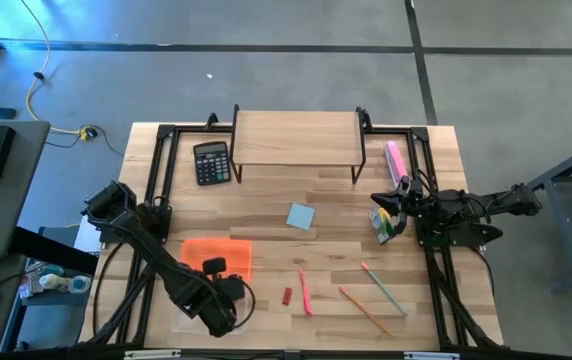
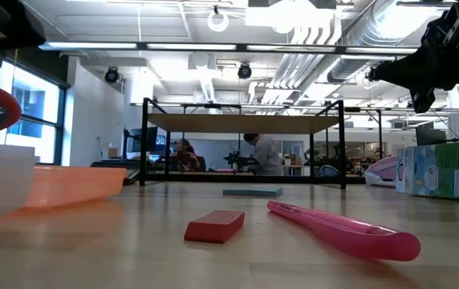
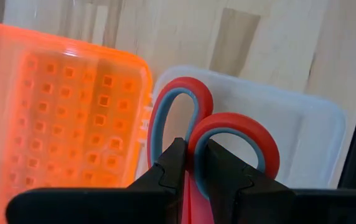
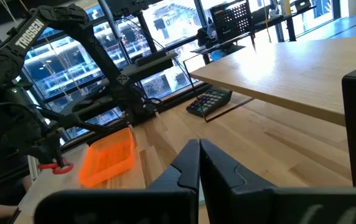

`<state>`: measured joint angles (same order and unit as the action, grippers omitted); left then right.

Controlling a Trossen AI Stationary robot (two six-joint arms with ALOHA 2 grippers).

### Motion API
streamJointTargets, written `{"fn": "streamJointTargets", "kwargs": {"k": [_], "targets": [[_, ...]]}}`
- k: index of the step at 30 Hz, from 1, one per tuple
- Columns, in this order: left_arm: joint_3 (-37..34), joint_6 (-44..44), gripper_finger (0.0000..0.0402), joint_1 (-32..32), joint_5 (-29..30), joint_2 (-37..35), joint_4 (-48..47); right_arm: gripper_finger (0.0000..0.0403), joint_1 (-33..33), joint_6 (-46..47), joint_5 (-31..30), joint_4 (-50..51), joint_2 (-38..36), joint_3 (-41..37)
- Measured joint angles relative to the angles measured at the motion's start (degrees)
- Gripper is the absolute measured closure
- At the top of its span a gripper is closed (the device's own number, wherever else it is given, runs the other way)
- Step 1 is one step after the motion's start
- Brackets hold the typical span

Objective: Pack school essentials
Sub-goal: Put the red scissors into the supply box

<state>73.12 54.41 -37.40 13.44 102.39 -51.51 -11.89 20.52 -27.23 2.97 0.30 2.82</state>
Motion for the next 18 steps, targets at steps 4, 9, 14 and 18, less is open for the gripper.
{"fn": "streamJointTargets", "kwargs": {"k": [4, 9, 14, 18], "targets": [[0.0, 0.5, 0.0356, 0.0, -1.7, 0.0, 1.7, 0.0403, 0.0, 0.0, 0.0, 0.0, 0.0, 0.0], [0.0, 2.0, 0.0338, 0.1, -1.9, 0.0, 2.0, 0.0403, 0.0, 0.0, 0.0, 0.0, 0.0, 0.0], [0.0, 2.4, 0.0314, 0.3, -2.1, 0.0, 2.1, 0.0403, 0.0, 0.0, 0.0, 0.0, 0.0, 0.0], [0.0, 2.4, 0.0289, 0.3, -2.3, 0.0, 2.1, 0.0403, 0.0, 0.0, 0.0, 0.0, 0.0, 0.0]]}}
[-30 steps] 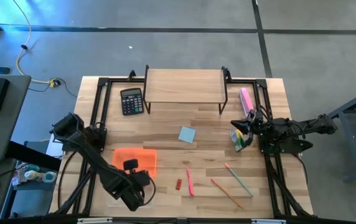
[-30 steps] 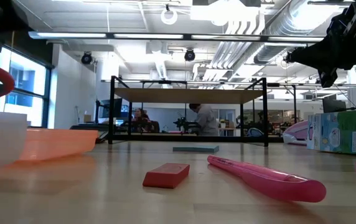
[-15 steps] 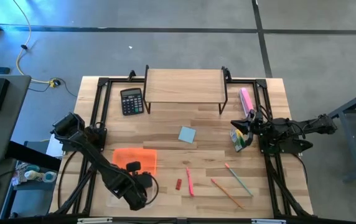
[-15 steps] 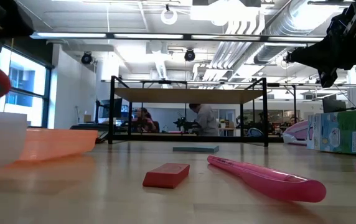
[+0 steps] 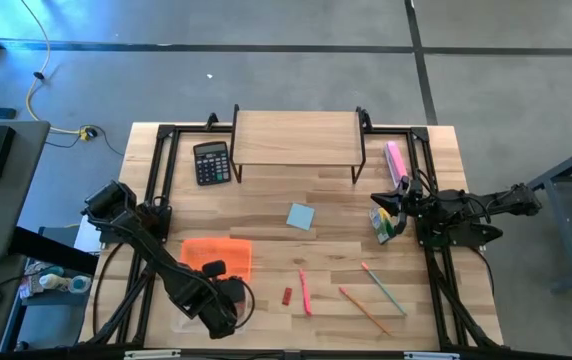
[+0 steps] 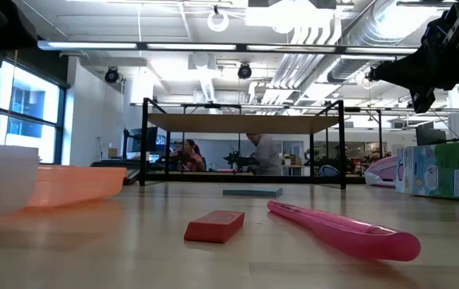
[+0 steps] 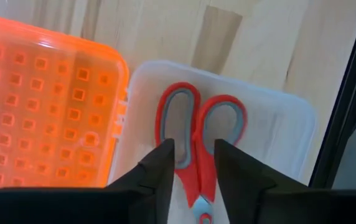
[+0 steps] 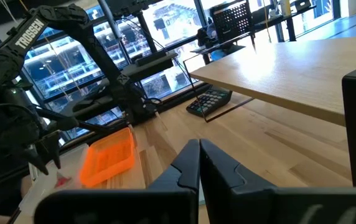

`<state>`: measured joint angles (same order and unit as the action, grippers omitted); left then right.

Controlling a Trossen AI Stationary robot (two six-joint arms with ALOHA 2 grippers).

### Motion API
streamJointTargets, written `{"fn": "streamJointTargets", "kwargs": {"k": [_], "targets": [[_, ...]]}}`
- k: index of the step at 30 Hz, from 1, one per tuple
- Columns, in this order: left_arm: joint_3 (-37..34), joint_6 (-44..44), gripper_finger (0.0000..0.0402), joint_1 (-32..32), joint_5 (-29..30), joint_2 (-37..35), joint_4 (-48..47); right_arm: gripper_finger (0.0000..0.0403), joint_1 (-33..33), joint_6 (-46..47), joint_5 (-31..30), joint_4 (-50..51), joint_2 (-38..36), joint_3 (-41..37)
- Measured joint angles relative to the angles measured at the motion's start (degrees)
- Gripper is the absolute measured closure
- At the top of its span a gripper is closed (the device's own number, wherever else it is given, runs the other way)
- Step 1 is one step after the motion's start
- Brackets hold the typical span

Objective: Pack school essentials
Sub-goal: Put the red scissors into the supply box, then move the supply box to the middle left of the table

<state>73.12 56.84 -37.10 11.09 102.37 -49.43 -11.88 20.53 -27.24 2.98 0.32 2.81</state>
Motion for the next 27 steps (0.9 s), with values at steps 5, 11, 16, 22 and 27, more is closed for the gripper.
{"fn": "streamJointTargets", "kwargs": {"k": [5, 11, 16, 22, 27], "targets": [[0.0, -0.3, 0.0264, 0.1, -0.5, 0.0, 0.0, 0.0403, 0.0, 0.0, 0.0, 0.0, 0.0, 0.0], [0.0, -0.4, 0.0261, 0.1, -1.5, 0.0, 0.0, 0.0403, 0.0, 0.0, 0.0, 0.0, 0.0, 0.0], [0.4, -0.5, 0.0268, 1.2, -2.7, 0.0, -0.6, 0.0403, 0.0, 0.0, 0.0, 0.0, 0.0, 0.0], [3.4, -0.3, 0.0270, 3.5, -3.1, 0.0, -1.0, 0.0403, 0.0, 0.0, 0.0, 0.0, 0.0, 0.0], [7.3, -0.4, 0.0270, 6.3, -3.1, 0.0, -5.4, 0.0403, 0.0, 0.0, 0.0, 0.0, 0.0, 0.0]]}}
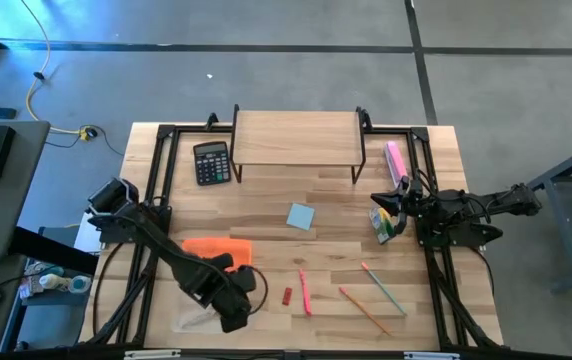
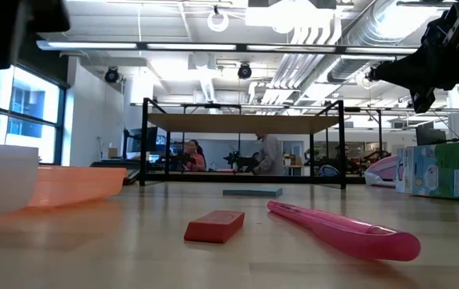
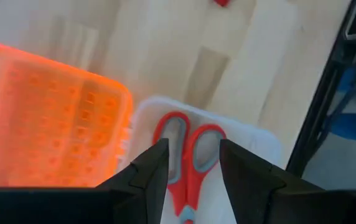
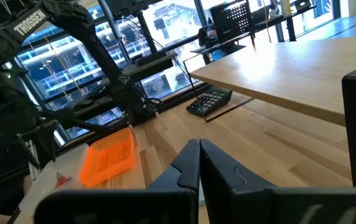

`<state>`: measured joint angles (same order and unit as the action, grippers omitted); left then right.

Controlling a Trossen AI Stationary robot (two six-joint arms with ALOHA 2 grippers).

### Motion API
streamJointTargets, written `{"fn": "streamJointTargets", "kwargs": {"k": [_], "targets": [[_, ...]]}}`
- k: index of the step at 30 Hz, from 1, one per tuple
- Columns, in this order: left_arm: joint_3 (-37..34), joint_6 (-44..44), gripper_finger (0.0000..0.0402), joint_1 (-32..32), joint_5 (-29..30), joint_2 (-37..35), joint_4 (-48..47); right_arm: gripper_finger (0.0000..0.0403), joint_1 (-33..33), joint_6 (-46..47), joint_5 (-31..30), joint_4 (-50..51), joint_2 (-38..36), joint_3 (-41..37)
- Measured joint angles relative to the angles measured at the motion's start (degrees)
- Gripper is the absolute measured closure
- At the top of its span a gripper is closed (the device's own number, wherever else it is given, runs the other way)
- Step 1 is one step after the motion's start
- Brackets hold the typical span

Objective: Pack school essentials
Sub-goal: Move the supply box to the middle left of the table

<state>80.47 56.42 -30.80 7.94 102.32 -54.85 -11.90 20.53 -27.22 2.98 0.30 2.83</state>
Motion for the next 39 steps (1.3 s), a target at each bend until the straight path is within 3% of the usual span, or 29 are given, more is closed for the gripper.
{"fn": "streamJointTargets", "kwargs": {"k": [8, 21, 28, 33, 39], "targets": [[4.7, 0.0, 0.0271, 6.3, 0.2, -0.1, -6.5, 0.0403, 0.0, 0.0, 0.0, 0.0, 0.0, 0.0], [5.2, 0.7, 0.0271, 13.3, -1.9, -1.4, -7.9, 0.0403, 0.0, 0.2, 0.0, -0.3, 0.0, 0.0], [5.1, 2.0, 0.0271, 14.4, -0.9, -6.0, -8.4, 0.0403, 0.0, 8.5, -0.3, -1.0, 0.0, 0.0], [5.1, 6.3, 0.0271, 12.5, 2.3, -11.5, -9.1, 0.0403, 0.0, 15.4, -0.4, -2.6, 0.1, 0.0], [5.2, 16.5, 0.0271, 6.9, 11.5, -16.2, -13.6, 0.0403, 0.0, 14.4, 0.7, -7.1, 0.0, 0.0]]}}
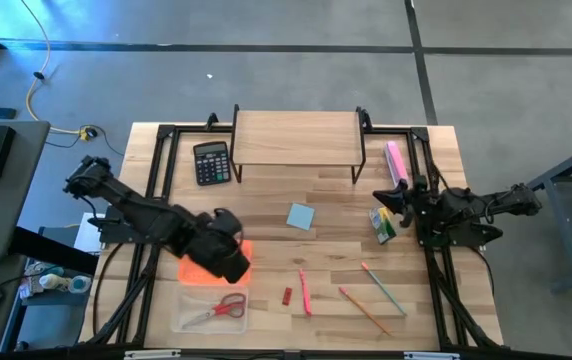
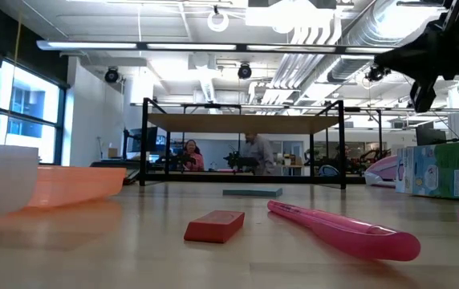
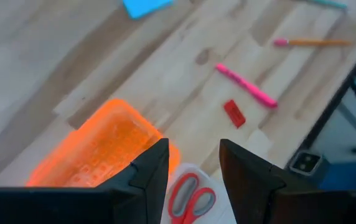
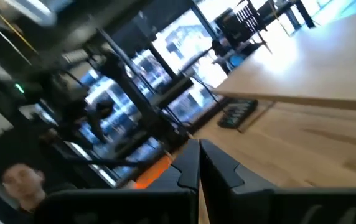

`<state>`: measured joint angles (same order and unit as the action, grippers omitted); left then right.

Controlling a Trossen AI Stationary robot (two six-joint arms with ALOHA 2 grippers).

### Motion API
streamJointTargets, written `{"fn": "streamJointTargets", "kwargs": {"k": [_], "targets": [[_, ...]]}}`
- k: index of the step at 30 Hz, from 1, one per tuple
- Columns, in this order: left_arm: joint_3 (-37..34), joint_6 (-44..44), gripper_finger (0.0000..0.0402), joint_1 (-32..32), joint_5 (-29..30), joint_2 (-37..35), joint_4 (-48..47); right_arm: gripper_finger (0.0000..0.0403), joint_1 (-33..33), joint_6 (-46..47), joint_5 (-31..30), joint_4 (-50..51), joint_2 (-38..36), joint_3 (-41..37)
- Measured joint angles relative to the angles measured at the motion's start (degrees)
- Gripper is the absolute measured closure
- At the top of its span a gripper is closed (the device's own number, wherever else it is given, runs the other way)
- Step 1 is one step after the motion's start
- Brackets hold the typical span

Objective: Pack school essentials
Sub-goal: Move the supply box to the middle left of the table

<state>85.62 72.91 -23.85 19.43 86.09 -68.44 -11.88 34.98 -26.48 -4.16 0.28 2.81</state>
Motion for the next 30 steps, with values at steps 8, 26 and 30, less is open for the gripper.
{"fn": "streamJointTargets", "kwargs": {"k": [8, 26, 30], "targets": [[-3.7, 17.1, 0.0271, -6.1, 0.7, -0.3, -7.7, 0.0403, 0.0, -0.8, -1.4, -9.7, 0.0, 0.0], [-19.5, 7.0, 0.0271, -8.5, -13.6, 0.4, 8.3, 0.0403, 0.0, -6.9, -0.6, -4.5, 1.0, 7.2], [-20.7, 2.6, 0.0271, -8.4, -15.5, 0.4, 8.1, 0.0403, 0.0, -6.1, -1.7, 3.0, 3.7, 12.6]]}}
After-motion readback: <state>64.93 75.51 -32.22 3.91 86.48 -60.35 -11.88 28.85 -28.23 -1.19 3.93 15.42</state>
